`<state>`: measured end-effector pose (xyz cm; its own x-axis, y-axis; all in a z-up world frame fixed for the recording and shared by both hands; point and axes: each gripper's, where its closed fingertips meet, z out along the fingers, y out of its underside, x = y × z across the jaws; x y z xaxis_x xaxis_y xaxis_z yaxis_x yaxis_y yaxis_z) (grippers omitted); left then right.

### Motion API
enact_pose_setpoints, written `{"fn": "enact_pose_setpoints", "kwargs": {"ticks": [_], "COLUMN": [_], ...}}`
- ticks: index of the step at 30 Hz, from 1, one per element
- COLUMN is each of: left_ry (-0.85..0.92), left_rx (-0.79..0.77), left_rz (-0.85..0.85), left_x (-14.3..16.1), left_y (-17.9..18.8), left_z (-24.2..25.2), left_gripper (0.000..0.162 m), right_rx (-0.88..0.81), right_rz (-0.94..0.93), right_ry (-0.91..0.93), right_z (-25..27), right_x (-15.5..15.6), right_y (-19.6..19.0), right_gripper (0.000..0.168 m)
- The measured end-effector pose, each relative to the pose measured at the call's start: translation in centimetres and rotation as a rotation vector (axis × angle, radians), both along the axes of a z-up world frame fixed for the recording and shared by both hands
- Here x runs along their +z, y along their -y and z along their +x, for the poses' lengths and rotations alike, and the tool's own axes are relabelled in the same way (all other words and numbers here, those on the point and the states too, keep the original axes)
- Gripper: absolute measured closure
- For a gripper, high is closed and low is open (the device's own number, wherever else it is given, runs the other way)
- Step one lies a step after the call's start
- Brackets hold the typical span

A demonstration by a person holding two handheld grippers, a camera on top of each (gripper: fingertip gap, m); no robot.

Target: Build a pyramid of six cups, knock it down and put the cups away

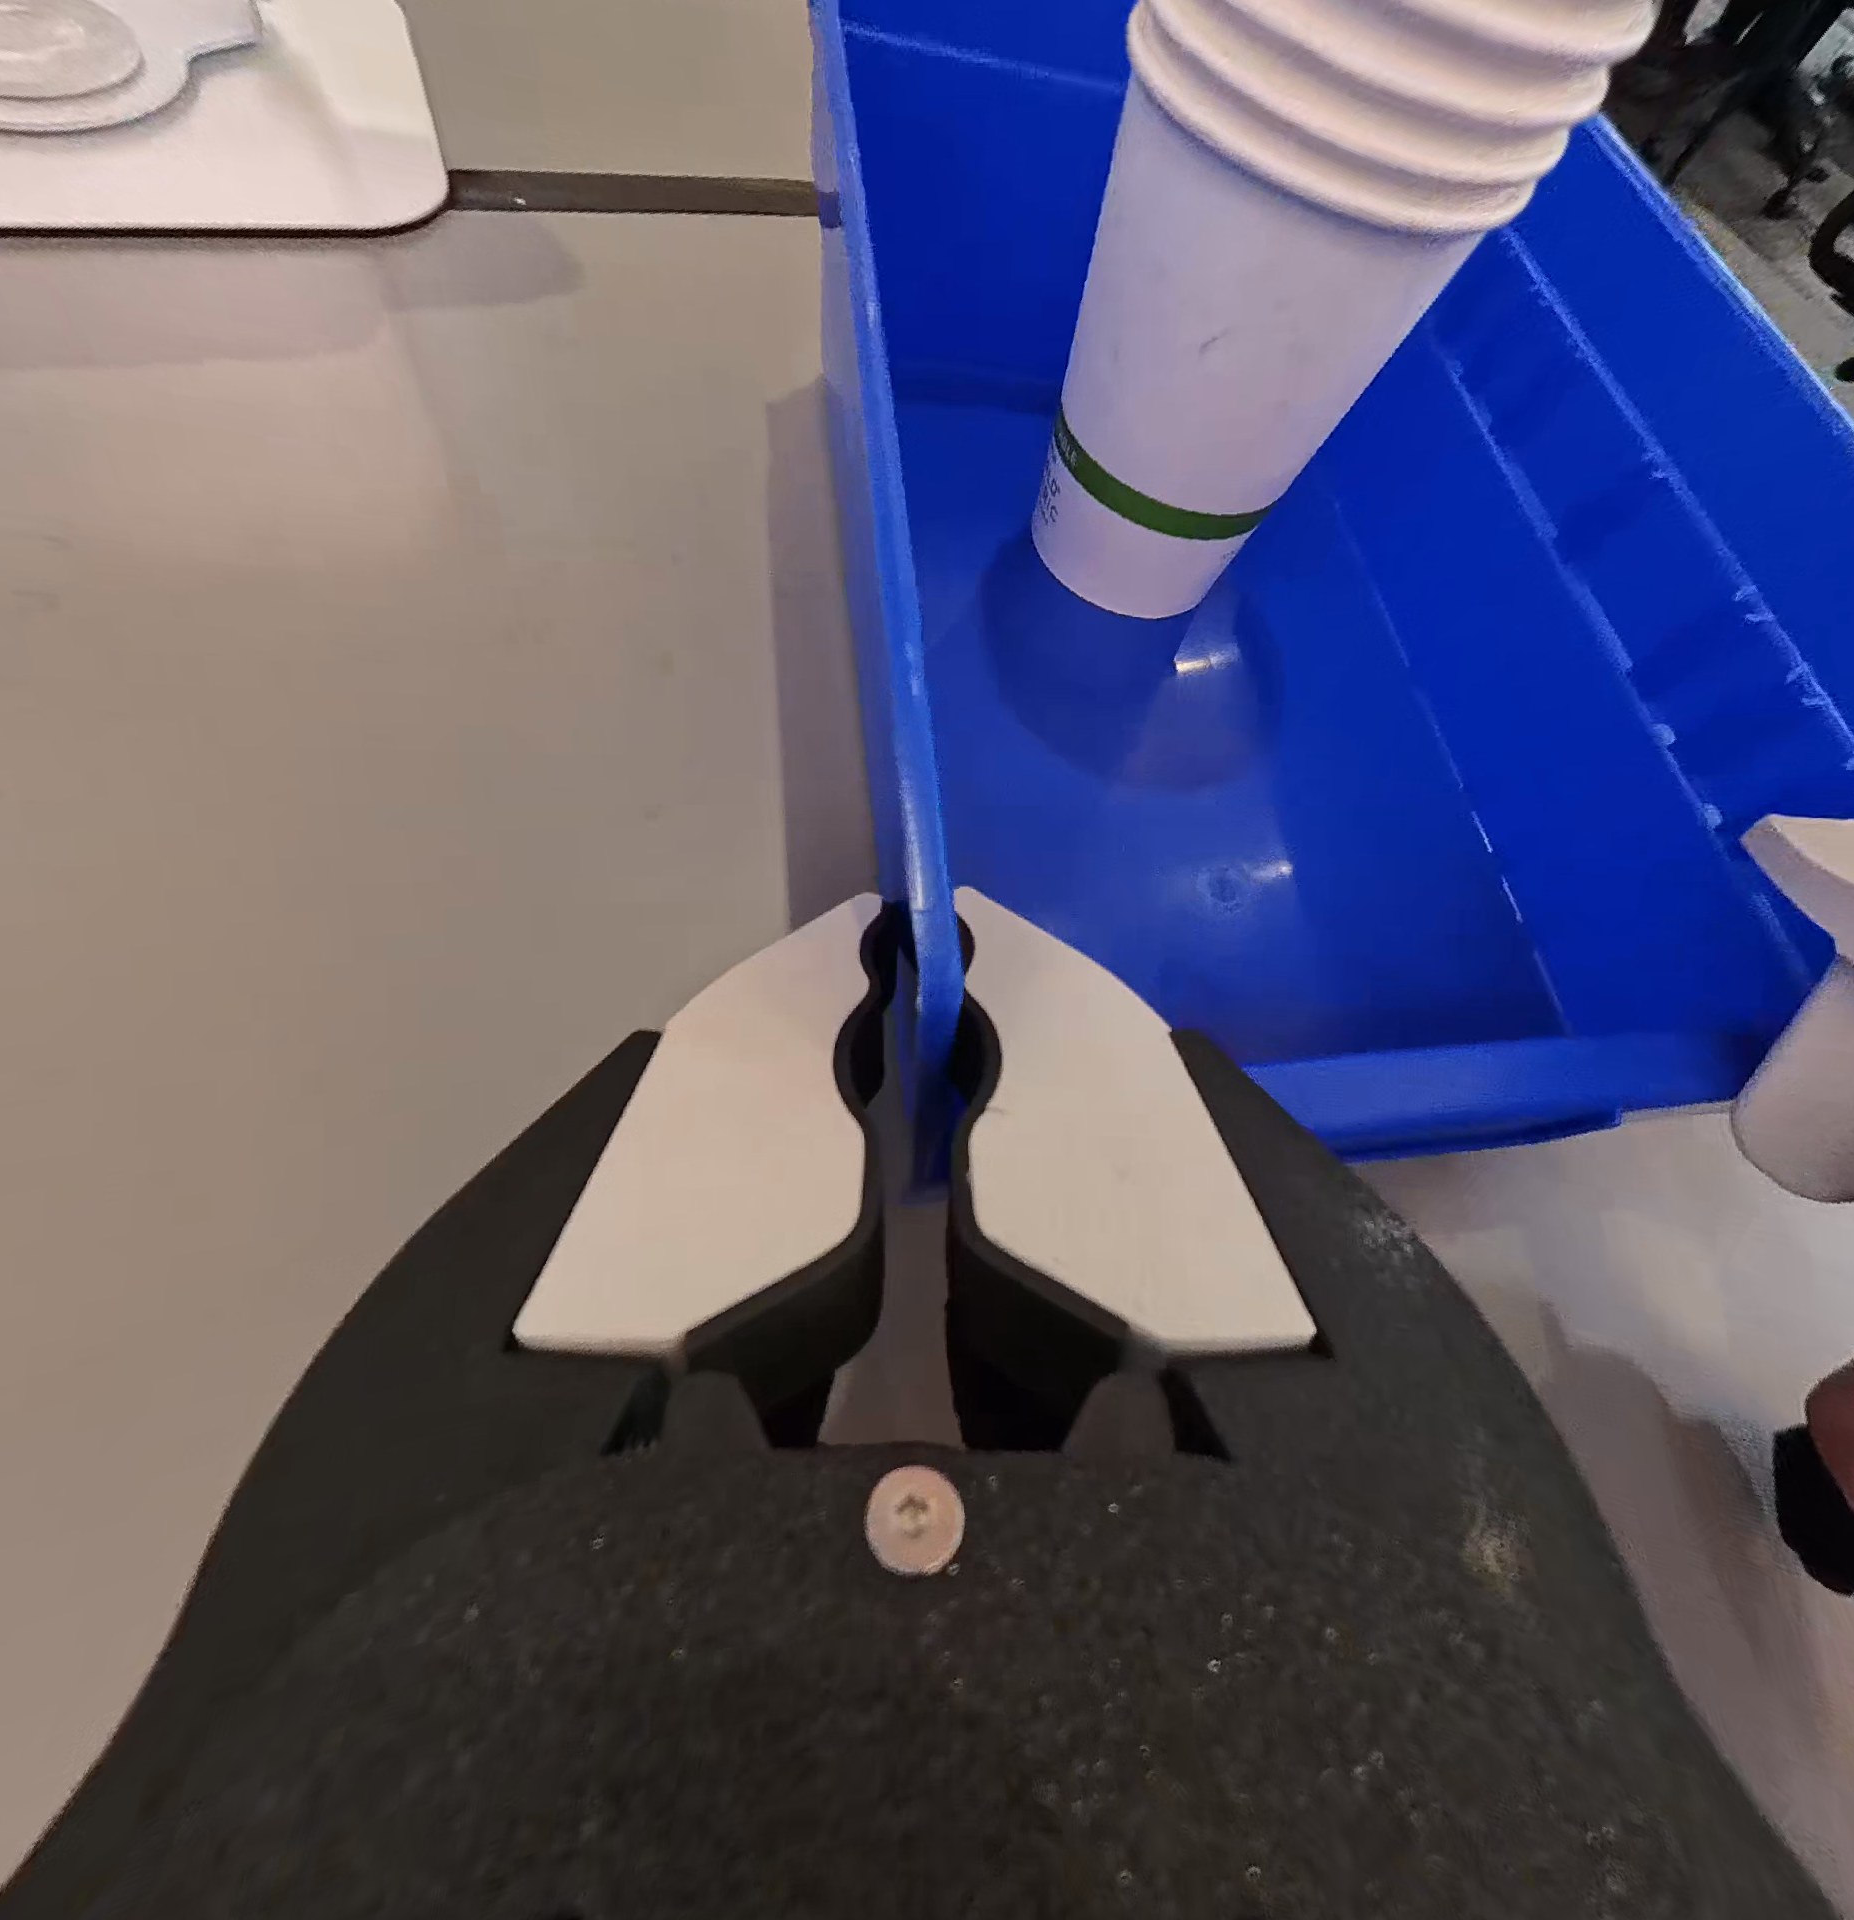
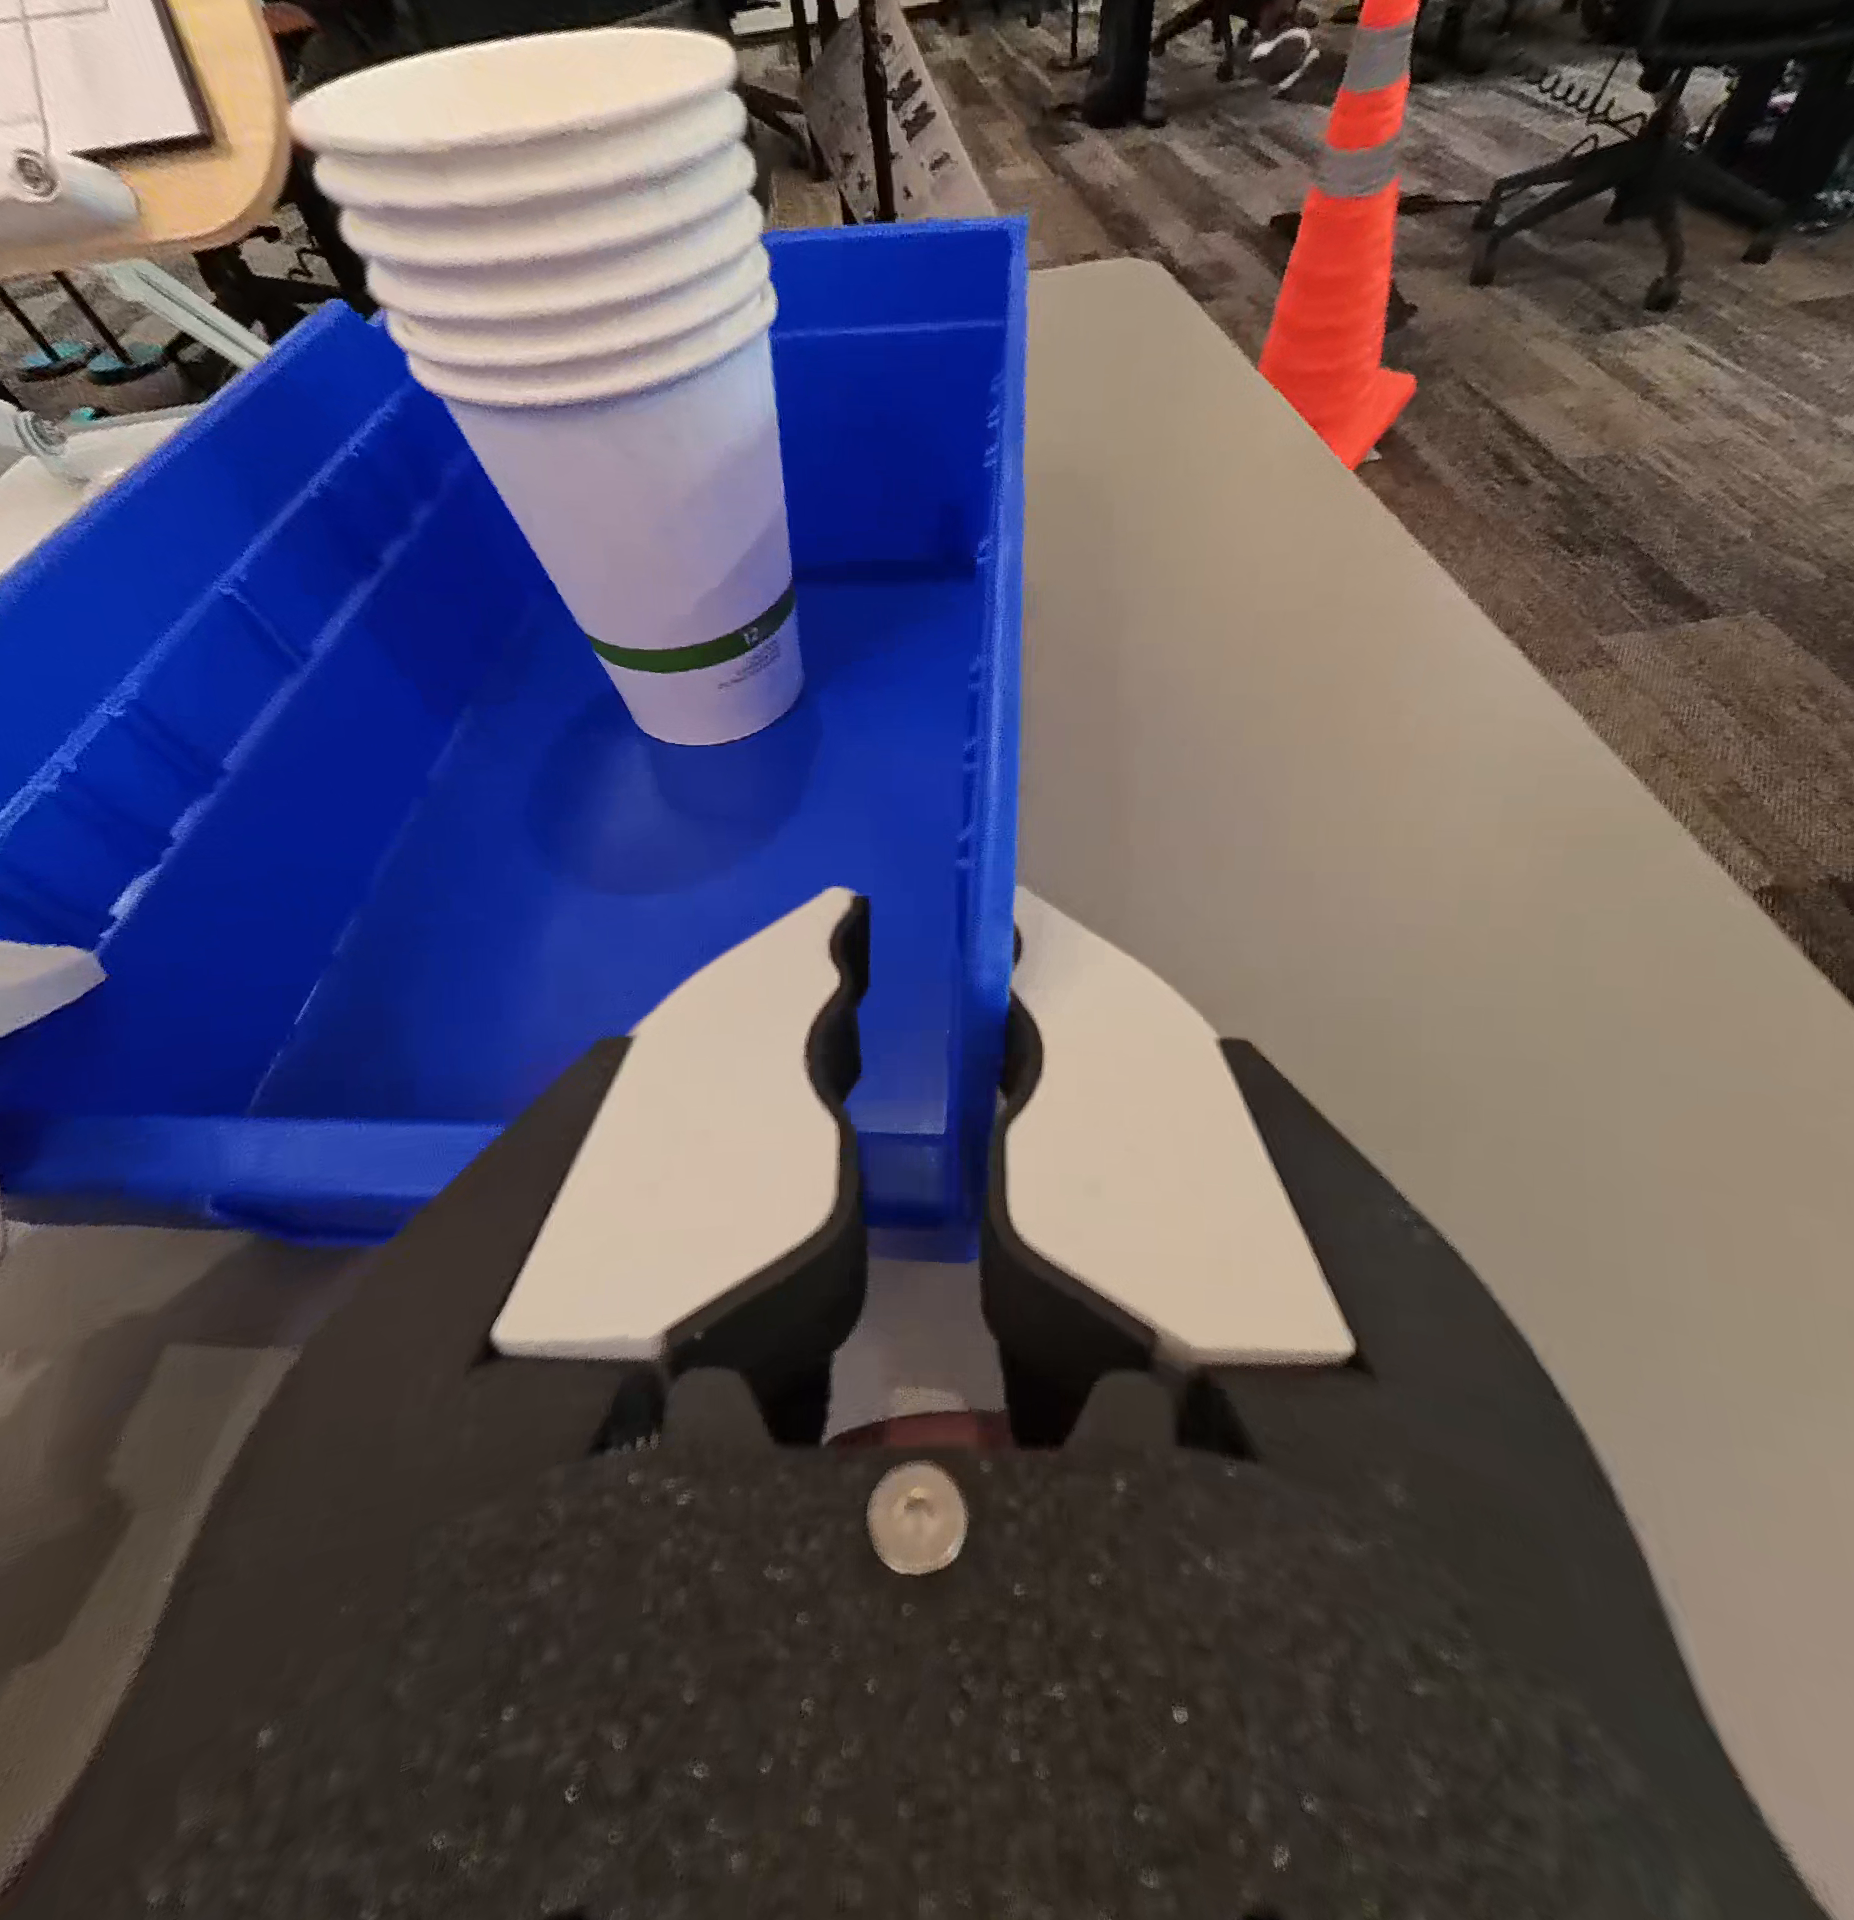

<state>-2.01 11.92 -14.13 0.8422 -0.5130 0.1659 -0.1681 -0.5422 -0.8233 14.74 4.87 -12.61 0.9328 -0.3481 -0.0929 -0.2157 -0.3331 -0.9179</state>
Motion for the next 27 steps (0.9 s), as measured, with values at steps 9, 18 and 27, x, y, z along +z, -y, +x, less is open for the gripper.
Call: {"fn": "enact_pose_setpoints", "kwargs": {"ticks": [9,18,27], "left_ry": [-0.078,-0.212,-0.139], "left_rx": [0.049,0.165,0.115], "left_rz": [0.135,0.184,0.079], "left_x": [2.2,3.6,0.5], "left_y": [-0.9,-2.9,-2.9], "left_z": [-8.3,-25.0,-28.3], "left_gripper": [0.161,0.159,0.144], "right_rx": [-0.005,0.206,0.35], "right_rz": [0.075,0.054,0.047], "right_ry": [0.093,0.001,0.102], "right_z": [-8.0,-23.4,-27.4], "right_x": [4.4,3.1,0.5], "right_y": [-0.9,-6.8,-7.5], "right_gripper": [0.166,0.166,0.143]}}
